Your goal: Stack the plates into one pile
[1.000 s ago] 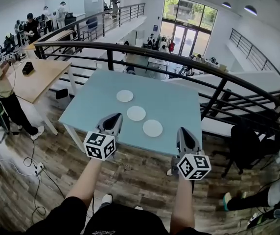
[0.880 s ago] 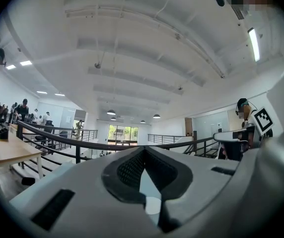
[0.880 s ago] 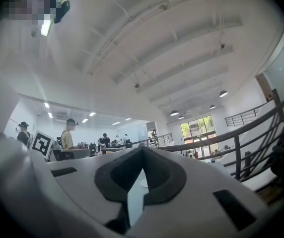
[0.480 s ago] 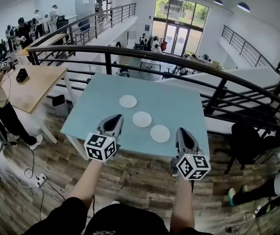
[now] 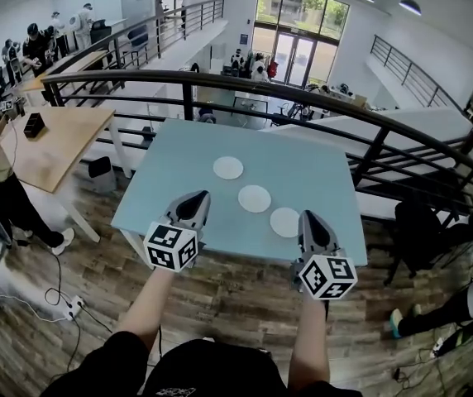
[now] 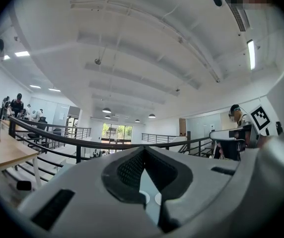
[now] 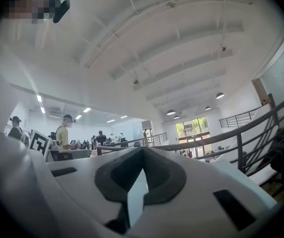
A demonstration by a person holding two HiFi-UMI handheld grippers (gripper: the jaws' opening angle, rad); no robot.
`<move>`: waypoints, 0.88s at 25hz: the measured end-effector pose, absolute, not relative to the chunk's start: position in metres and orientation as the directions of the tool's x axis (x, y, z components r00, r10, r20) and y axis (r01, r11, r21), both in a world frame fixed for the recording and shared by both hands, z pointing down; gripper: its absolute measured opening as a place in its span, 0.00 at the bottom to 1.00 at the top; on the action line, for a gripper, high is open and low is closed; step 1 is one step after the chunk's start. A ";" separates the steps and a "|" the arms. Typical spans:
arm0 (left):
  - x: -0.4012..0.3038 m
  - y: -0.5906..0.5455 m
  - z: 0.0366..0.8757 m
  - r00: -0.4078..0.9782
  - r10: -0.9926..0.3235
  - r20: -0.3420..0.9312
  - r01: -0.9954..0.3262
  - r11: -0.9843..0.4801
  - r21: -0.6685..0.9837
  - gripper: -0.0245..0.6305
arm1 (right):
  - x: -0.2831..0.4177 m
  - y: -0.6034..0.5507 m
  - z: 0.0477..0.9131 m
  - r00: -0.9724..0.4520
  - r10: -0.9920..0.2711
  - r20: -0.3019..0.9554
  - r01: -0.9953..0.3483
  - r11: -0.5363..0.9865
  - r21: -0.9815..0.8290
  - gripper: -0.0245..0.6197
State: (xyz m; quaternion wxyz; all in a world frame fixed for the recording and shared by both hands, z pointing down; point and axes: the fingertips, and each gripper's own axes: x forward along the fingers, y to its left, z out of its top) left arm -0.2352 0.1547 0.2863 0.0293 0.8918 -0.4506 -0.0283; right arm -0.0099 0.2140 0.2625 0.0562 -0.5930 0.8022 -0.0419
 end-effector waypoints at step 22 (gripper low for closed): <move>-0.294 0.124 0.311 0.621 -0.784 0.002 -0.778 -0.616 0.126 0.05 | -0.069 0.177 0.278 -0.270 -0.963 0.017 -0.952 0.264 -0.156 0.05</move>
